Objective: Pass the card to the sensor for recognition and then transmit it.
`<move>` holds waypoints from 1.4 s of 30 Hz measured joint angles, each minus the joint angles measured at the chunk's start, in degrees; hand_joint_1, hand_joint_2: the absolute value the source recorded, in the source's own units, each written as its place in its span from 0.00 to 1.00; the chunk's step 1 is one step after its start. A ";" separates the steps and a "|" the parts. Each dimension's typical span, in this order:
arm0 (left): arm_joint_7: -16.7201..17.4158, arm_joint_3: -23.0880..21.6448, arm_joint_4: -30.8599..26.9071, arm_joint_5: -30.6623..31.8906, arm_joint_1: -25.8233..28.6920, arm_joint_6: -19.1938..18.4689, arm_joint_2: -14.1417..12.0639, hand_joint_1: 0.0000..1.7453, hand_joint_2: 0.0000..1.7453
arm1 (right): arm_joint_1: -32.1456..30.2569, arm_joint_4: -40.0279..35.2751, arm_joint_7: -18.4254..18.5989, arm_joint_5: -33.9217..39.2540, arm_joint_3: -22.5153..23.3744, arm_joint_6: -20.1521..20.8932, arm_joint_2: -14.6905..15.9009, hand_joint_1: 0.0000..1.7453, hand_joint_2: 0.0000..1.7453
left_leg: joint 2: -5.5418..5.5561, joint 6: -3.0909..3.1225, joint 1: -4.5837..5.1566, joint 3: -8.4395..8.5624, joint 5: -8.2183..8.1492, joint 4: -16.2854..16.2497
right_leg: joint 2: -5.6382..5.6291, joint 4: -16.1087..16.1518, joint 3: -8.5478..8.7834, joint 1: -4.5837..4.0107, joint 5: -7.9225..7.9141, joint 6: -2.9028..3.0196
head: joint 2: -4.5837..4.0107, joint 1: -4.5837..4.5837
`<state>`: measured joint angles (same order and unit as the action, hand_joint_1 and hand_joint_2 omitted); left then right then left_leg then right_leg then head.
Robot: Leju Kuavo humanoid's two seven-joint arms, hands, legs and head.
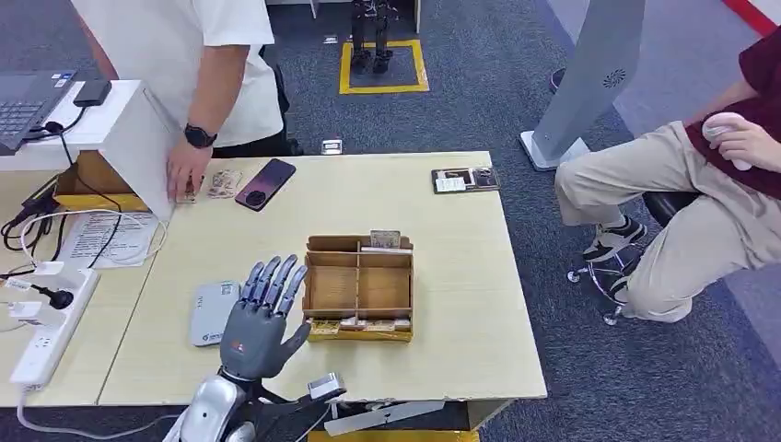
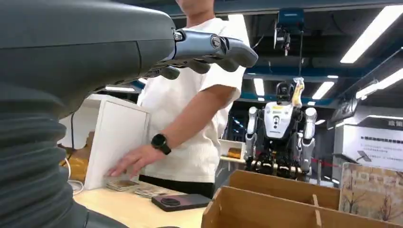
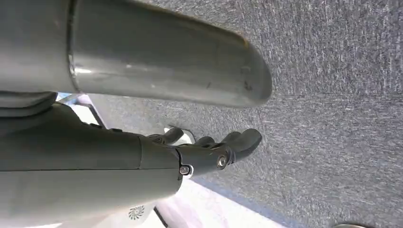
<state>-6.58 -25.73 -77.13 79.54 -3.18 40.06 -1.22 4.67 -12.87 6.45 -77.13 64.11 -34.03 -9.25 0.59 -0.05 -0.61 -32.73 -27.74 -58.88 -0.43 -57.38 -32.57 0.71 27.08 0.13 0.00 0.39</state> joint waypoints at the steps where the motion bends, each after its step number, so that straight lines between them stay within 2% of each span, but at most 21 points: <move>1: 0.00 -0.11 0.35 0.02 -0.18 0.00 -0.13 0.00 1.00 | 0.01 0.00 -0.02 0.00 0.00 0.00 0.00 0.00 0.00 | 0.00 0.00 0.00 0.00 0.00 0.00 | 0.00 0.00 0.00 0.00 0.00 0.00 | 0.00 0.00; 15: 0.76 -1.29 2.51 -0.22 -1.27 0.02 -0.96 0.00 1.00 | 0.00 0.00 -0.17 0.20 0.00 0.00 0.04 0.00 0.00 | -0.01 0.00 0.00 0.01 0.00 0.00 | 0.00 0.00 0.01 0.00 0.00 0.00 | 0.00 0.00; 22: -0.12 -2.23 2.15 -0.92 -1.01 0.09 -1.55 0.00 1.00 | -0.01 0.00 -0.22 0.33 0.00 -0.04 0.07 0.00 0.00 | 0.00 0.00 0.00 -0.01 0.00 0.00 | 0.00 0.00 0.00 0.00 0.00 0.00 | 0.00 0.00; 24: -2.50 -1.88 0.23 -0.42 -0.20 0.11 -1.01 0.00 1.00 | -0.04 0.00 -0.22 0.33 0.00 -0.09 0.07 0.00 0.00 | 0.00 0.00 0.00 -0.01 0.00 0.00 | 0.00 0.00 0.00 0.00 0.00 0.00 | 0.00 -0.02; 26: -7.66 -0.10 -2.67 -1.01 1.23 0.13 0.64 0.00 1.00 | -0.03 0.00 -0.07 0.31 0.00 -0.15 0.07 0.00 0.00 | 0.00 0.00 0.01 -0.02 0.00 0.00 | 0.00 0.00 0.00 0.01 0.00 0.00 | 0.00 0.00; 30: -21.47 6.74 -8.56 -5.33 3.56 0.13 7.19 0.00 1.00 | -0.07 0.02 0.02 0.33 0.00 -0.18 0.07 0.00 0.00 | 0.00 0.01 0.05 -0.04 -0.01 -0.01 | 0.00 0.02 0.00 0.04 0.00 -0.01 | 0.00 -0.02; 32: -23.78 9.84 -10.32 -5.49 4.03 0.11 9.34 0.00 1.00 | -0.07 0.02 0.02 0.35 0.00 -0.17 0.07 0.00 0.00 | 0.00 0.02 0.05 -0.03 -0.01 -0.01 | 0.01 0.02 0.01 0.04 0.00 -0.01 | 0.00 -0.02; 36: -19.69 11.04 -11.41 -1.99 4.12 0.11 9.66 0.00 1.00 | -0.06 0.02 0.00 0.53 0.00 -0.13 0.07 0.00 0.00 | 0.01 0.01 0.00 -0.02 -0.01 -0.01 | 0.03 0.02 0.01 0.04 -0.01 0.00 | 0.00 0.00; 42: -16.53 11.04 -11.39 -0.55 4.04 0.09 8.85 0.00 1.00 | -0.05 0.02 -0.15 1.05 0.00 -0.09 0.07 0.00 0.00 | 0.00 0.00 -0.02 0.00 0.01 -0.01 | 0.02 0.00 0.00 0.02 -0.02 0.03 | 0.00 0.00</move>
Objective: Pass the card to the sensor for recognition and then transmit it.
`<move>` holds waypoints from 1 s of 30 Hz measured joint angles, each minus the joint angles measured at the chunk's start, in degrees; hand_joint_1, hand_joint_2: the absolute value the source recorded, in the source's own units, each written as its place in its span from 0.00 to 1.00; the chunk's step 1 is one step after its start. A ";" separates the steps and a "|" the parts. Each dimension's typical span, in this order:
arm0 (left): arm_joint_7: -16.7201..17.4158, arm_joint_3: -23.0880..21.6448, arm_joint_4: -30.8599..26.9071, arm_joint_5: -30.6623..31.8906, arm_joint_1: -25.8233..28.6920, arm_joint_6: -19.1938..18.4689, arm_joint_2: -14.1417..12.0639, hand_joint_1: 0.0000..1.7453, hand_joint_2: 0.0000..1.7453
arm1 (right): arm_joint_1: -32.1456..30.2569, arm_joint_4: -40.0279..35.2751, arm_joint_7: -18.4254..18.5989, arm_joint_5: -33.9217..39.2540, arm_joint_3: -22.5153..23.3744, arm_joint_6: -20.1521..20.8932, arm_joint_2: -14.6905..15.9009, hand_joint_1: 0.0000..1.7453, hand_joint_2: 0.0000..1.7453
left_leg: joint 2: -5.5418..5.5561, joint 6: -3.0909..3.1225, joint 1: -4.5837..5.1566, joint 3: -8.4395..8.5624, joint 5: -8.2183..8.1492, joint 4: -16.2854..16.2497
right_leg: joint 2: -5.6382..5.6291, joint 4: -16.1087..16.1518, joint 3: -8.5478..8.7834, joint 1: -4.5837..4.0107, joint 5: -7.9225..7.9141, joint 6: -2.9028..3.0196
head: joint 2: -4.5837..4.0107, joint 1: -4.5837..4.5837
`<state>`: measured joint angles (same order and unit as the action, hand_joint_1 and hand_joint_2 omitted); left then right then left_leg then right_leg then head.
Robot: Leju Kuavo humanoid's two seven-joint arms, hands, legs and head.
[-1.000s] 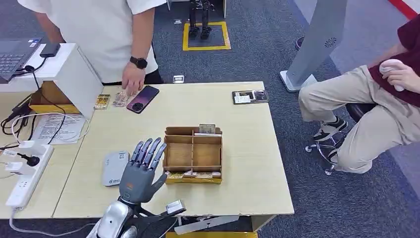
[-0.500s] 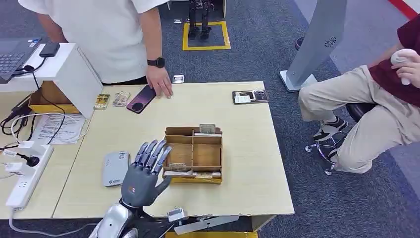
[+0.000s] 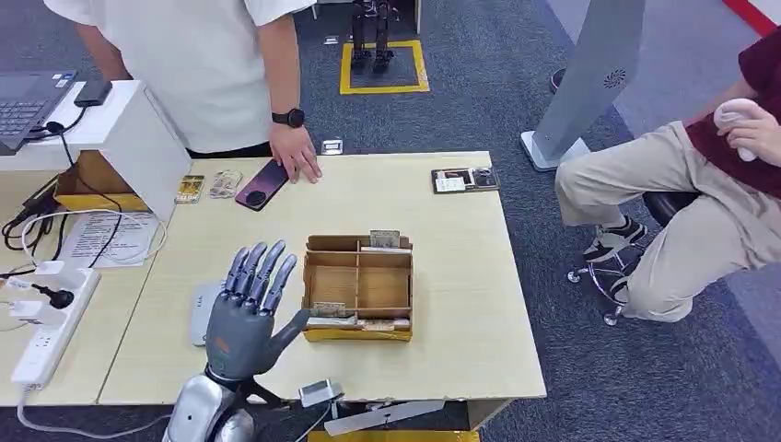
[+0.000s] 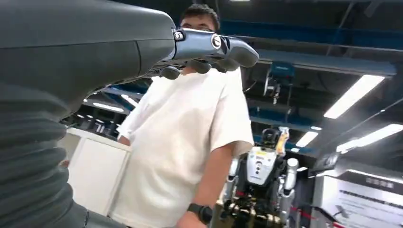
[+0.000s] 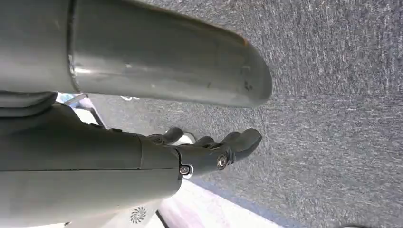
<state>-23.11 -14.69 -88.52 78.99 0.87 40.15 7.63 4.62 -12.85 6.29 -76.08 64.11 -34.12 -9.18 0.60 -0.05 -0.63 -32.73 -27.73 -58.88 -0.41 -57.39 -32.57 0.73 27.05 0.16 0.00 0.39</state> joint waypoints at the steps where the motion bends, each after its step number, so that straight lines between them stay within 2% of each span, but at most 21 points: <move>1: 1.00 -0.04 0.13 0.24 -0.09 0.00 -0.32 0.00 1.00 | 0.00 0.00 0.00 0.04 0.00 0.02 0.00 0.00 0.00 | 0.00 0.00 0.00 0.00 0.00 0.00 | 0.00 0.00 -0.01 -0.01 0.00 0.00 | 0.00 0.00; 4: 3.72 -0.94 1.07 0.57 -0.53 -0.02 -1.45 0.00 1.00 | 0.01 0.00 -0.04 0.11 0.00 0.04 0.00 0.00 0.00 | 0.00 0.00 0.01 0.00 0.00 0.00 | -0.01 0.00 -0.01 -0.01 0.00 0.00 | 0.00 0.00; 8: 5.10 -2.56 2.38 0.66 -1.27 -0.02 -2.89 0.00 1.00 | 0.02 0.00 -0.11 0.13 0.00 0.04 0.00 0.00 0.00 | 0.00 0.00 0.03 -0.01 0.00 0.00 | -0.01 0.00 -0.01 0.00 0.00 0.00 | 0.00 0.00; 18: 5.19 -4.04 3.85 0.66 -1.62 -0.02 -4.22 0.00 1.00 | 0.02 0.00 -0.09 0.15 0.00 0.04 0.00 0.00 0.00 | 0.00 0.00 0.03 -0.01 -0.01 0.00 | -0.01 0.01 -0.02 0.00 0.00 0.00 | 0.00 0.00; 21: 6.47 -4.74 4.54 0.57 -2.10 -0.02 -4.72 0.00 1.00 | 0.04 0.00 -0.11 0.15 0.00 0.04 0.00 0.00 0.00 | 0.00 0.00 0.02 -0.01 -0.01 0.00 | -0.01 0.01 -0.02 0.00 0.00 0.00 | 0.00 0.00; 30: 6.91 -5.57 5.62 0.57 -2.41 -0.02 -5.60 0.00 1.00 | 0.03 0.00 -0.11 0.15 0.00 0.04 0.00 0.00 0.00 | 0.00 0.00 0.03 -0.01 -0.01 0.00 | -0.01 0.01 -0.02 0.00 0.00 0.00 | 0.00 0.00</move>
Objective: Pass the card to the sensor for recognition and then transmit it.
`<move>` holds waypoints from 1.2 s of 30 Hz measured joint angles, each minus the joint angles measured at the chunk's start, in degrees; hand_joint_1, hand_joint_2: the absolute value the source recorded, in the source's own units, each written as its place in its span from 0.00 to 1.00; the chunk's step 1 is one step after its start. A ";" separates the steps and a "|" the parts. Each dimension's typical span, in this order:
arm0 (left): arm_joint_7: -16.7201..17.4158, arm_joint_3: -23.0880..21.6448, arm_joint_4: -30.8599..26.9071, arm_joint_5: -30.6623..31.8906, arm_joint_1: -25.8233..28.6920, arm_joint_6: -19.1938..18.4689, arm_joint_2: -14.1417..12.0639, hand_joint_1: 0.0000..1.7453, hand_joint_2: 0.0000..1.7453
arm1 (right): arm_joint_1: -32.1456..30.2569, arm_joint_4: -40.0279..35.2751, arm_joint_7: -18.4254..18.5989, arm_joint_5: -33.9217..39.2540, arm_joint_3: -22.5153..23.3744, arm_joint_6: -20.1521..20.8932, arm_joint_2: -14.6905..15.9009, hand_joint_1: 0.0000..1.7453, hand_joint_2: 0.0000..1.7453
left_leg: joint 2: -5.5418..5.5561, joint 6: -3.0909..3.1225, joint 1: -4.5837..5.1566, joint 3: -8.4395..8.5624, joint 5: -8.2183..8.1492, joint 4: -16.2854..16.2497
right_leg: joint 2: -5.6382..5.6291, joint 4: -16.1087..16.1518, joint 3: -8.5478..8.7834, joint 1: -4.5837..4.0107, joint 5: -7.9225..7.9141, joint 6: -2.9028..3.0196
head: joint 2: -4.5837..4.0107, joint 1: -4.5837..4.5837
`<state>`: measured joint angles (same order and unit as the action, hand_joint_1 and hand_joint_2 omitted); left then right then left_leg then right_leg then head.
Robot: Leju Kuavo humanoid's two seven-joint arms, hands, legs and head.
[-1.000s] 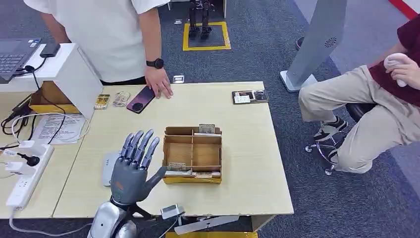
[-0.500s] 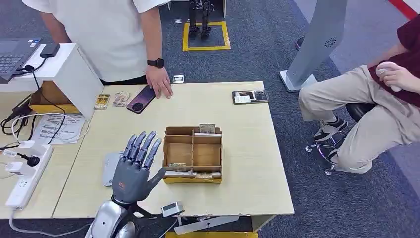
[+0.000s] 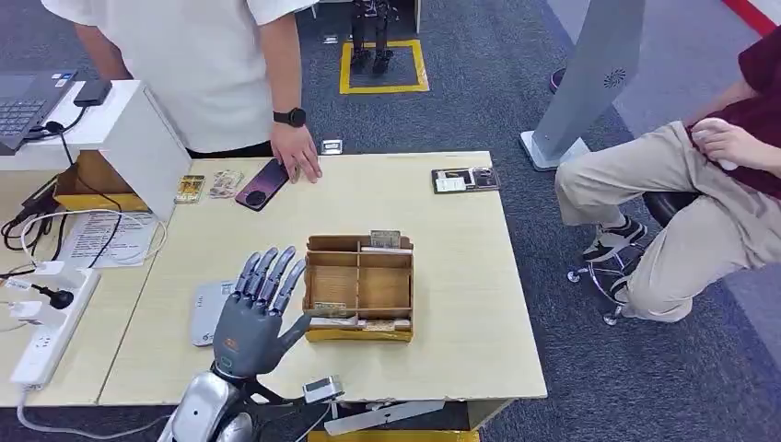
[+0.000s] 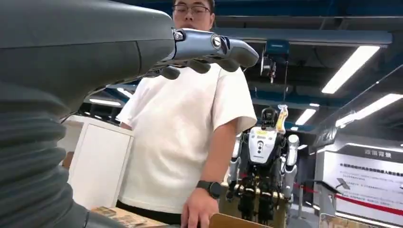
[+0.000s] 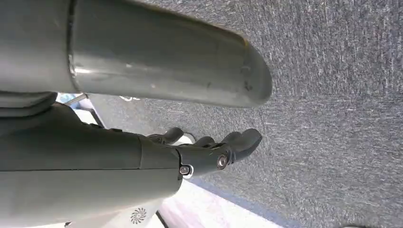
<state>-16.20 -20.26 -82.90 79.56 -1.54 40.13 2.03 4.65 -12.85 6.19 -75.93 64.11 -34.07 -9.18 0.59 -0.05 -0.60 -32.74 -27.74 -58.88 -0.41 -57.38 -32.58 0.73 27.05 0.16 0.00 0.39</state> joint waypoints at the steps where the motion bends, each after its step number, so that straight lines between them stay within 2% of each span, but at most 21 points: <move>1: 0.41 -0.21 0.19 0.00 -0.10 0.00 -0.15 0.00 1.00 | -0.01 0.00 0.00 0.00 0.00 0.02 0.00 0.00 0.00 | 0.00 0.00 0.00 0.00 0.00 0.00 | 0.00 0.00 0.00 0.00 0.00 0.00 | 0.00 0.00; 6: 7.10 -5.41 4.95 -1.35 -3.16 -0.46 -3.03 0.00 1.00 | 0.04 0.00 -0.13 0.00 0.00 0.11 0.00 0.00 0.00 | 0.01 0.00 0.00 0.00 0.00 0.00 | 0.01 0.00 0.00 0.00 0.00 0.00 | 0.00 0.02; 11: 8.83 -10.01 9.18 -3.19 -5.36 -2.40 -5.40 0.00 1.00 | 0.02 0.00 -0.13 0.00 0.00 0.26 0.00 0.00 0.00 | -0.02 0.00 -0.01 0.01 0.01 0.00 | -0.02 0.00 0.00 0.00 -0.01 0.01 | 0.00 0.00; 15: 9.68 -12.11 10.32 -4.04 -6.17 -4.46 -6.40 0.00 1.00 | 0.02 0.00 -0.13 -0.07 0.00 0.22 0.02 0.00 0.00 | -0.01 0.01 -0.01 0.01 0.02 0.00 | -0.02 0.00 0.00 -0.01 0.00 0.01 | 0.00 0.00; 20: 11.94 -15.87 12.92 -5.31 -8.16 -11.42 -6.84 0.00 1.00 | 0.02 0.00 -0.13 -0.26 0.00 0.28 0.02 0.00 0.00 | 0.00 0.01 0.00 -0.01 0.01 0.00 | -0.01 0.00 -0.01 0.00 0.00 0.00 | 0.00 0.00; 22: 13.12 -17.07 13.62 -6.87 -9.19 -15.81 -7.06 0.00 1.00 | 0.03 -0.02 -0.13 -0.26 0.00 0.31 0.02 0.00 0.00 | 0.00 0.01 0.00 -0.01 0.01 0.00 | -0.01 0.00 -0.01 0.00 0.00 0.00 | 0.00 0.00; 25: 14.21 -18.38 14.10 -9.69 -11.65 -24.38 -7.94 0.00 1.00 | 0.01 -0.02 -0.13 -0.24 0.00 0.48 0.02 0.00 0.00 | 0.00 0.01 0.00 0.00 0.02 0.00 | 0.00 0.00 -0.01 0.00 -0.02 0.00 | 0.00 0.00; 27: 14.43 -18.80 14.34 -11.40 -13.76 -27.95 -8.66 0.00 1.00 | 0.01 -0.02 -0.13 -0.17 0.00 0.66 0.02 0.00 0.00 | 0.01 0.05 -0.01 0.00 0.05 0.00 | 0.01 0.00 0.00 0.00 -0.03 0.00 | 0.00 0.00; 31: 14.49 -19.37 14.64 -13.42 -16.99 -31.41 -9.97 0.00 1.00 | 0.02 -0.02 -0.13 -0.15 0.00 0.66 0.02 0.00 0.00 | -0.02 0.00 -0.03 0.01 0.08 0.00 | -0.02 -0.02 0.00 0.00 -0.07 0.05 | 0.00 0.00; 36: 15.39 -19.87 14.67 -14.40 -18.66 -32.50 -11.23 0.00 1.00 | 0.01 -0.02 -0.13 -0.04 0.00 0.66 0.02 0.00 0.00 | -0.02 0.00 -0.03 0.01 0.08 0.00 | -0.04 -0.02 -0.01 -0.01 -0.07 0.05 | 0.00 0.00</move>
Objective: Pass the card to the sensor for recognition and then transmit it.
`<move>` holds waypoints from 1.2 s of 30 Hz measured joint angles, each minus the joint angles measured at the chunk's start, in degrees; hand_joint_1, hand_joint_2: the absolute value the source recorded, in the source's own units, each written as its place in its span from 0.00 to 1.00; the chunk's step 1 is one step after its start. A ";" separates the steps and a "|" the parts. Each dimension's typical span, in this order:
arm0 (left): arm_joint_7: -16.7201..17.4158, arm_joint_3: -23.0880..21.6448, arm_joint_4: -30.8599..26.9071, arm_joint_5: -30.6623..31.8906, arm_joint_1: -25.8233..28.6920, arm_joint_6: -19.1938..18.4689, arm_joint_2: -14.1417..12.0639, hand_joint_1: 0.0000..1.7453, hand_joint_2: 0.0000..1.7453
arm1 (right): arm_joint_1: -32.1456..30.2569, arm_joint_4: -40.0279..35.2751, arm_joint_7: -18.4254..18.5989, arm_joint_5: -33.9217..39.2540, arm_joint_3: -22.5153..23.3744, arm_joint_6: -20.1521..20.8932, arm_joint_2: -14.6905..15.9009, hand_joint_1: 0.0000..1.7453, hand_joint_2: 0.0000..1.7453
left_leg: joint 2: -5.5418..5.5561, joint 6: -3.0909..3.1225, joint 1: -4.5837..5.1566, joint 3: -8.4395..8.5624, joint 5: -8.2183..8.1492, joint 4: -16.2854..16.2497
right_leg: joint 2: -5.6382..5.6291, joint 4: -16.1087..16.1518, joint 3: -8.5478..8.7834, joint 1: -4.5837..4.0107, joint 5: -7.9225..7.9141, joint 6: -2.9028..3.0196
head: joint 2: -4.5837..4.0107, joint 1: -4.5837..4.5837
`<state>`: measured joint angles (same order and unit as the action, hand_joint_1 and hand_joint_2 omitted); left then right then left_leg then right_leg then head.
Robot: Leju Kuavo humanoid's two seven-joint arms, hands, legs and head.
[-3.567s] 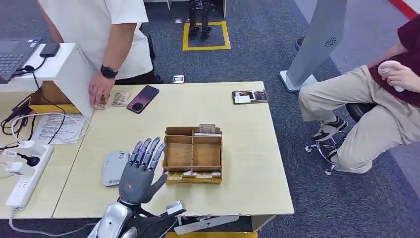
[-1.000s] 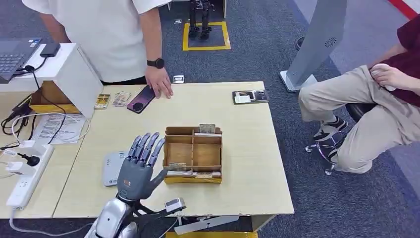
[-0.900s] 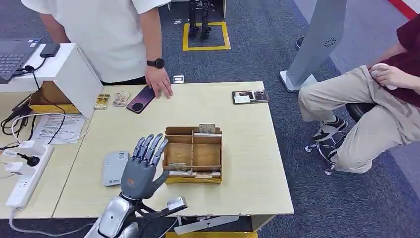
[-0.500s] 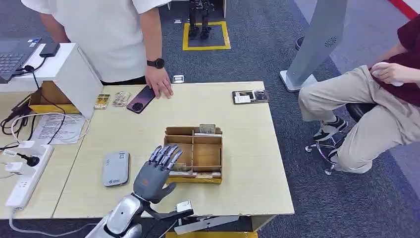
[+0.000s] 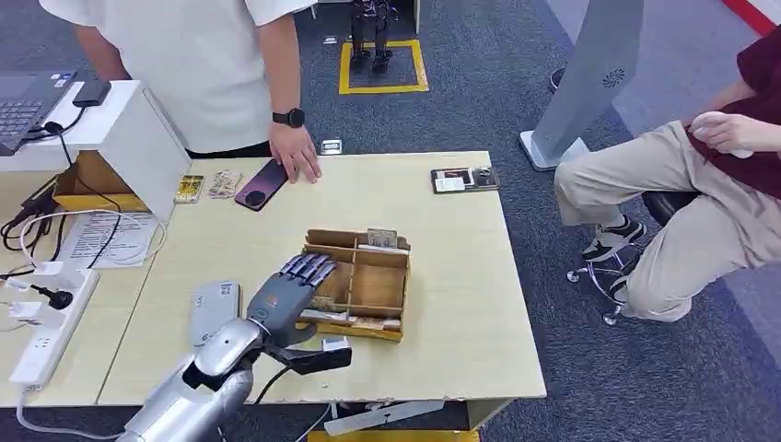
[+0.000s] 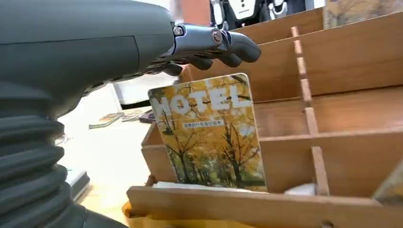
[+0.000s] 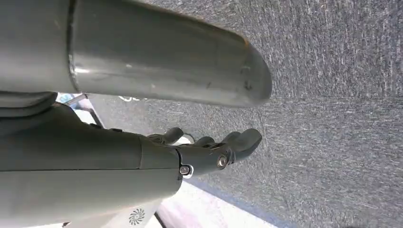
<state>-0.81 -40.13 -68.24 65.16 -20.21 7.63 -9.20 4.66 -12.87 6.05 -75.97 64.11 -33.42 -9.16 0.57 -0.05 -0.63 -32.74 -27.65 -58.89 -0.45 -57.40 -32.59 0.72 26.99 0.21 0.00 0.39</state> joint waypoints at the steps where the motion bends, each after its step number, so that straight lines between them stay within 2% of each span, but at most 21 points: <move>1: 0.33 -0.04 0.00 0.00 -0.11 0.09 -0.15 0.00 1.00 | 0.00 0.00 0.00 0.02 0.00 0.00 0.00 0.00 0.00 | 0.00 0.00 0.00 0.00 0.00 0.00 | 0.00 0.00 0.00 0.00 0.00 0.00 | 0.00 0.00; 7: 1.51 -0.81 0.00 0.53 -0.46 1.49 -1.27 0.00 1.00 | 0.00 0.00 0.00 -0.04 0.00 0.07 0.04 0.00 0.00 | 0.00 0.00 0.01 -0.01 -0.01 0.00 | 0.00 0.00 0.00 0.00 0.00 0.00 | 0.00 0.00; 12: 2.12 -0.83 -0.35 1.66 -0.08 4.33 -1.48 0.00 1.00 | -0.01 0.00 0.00 -0.13 0.00 0.17 0.07 0.00 0.00 | 0.01 0.01 0.01 -0.01 0.00 0.00 | 0.01 0.00 0.00 0.00 0.00 0.00 | 0.00 0.00; 27: 2.14 -0.83 -1.29 2.01 0.33 5.03 -2.05 0.00 1.00 | 0.00 0.00 -0.11 -0.17 0.00 0.07 0.07 0.00 0.00 | 0.02 0.00 0.01 -0.02 -0.01 0.00 | 0.01 0.00 0.00 0.00 0.00 0.00 | 0.00 0.00; 36: 0.61 -0.83 -4.88 1.42 1.28 4.46 -4.21 0.00 1.00 | -0.05 0.00 -0.28 0.28 0.00 0.04 0.07 0.00 0.00 | 0.01 0.01 0.01 -0.02 -0.01 0.00 | 0.01 0.00 0.00 0.00 0.01 0.00 | 0.00 0.00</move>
<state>-0.20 -40.96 -73.11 66.58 -18.93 12.09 -13.42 4.61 -12.87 5.77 -75.69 64.11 -33.38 -9.09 0.58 -0.05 -0.62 -32.76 -27.66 -58.89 -0.44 -57.40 -32.60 0.72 26.99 0.21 0.00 0.39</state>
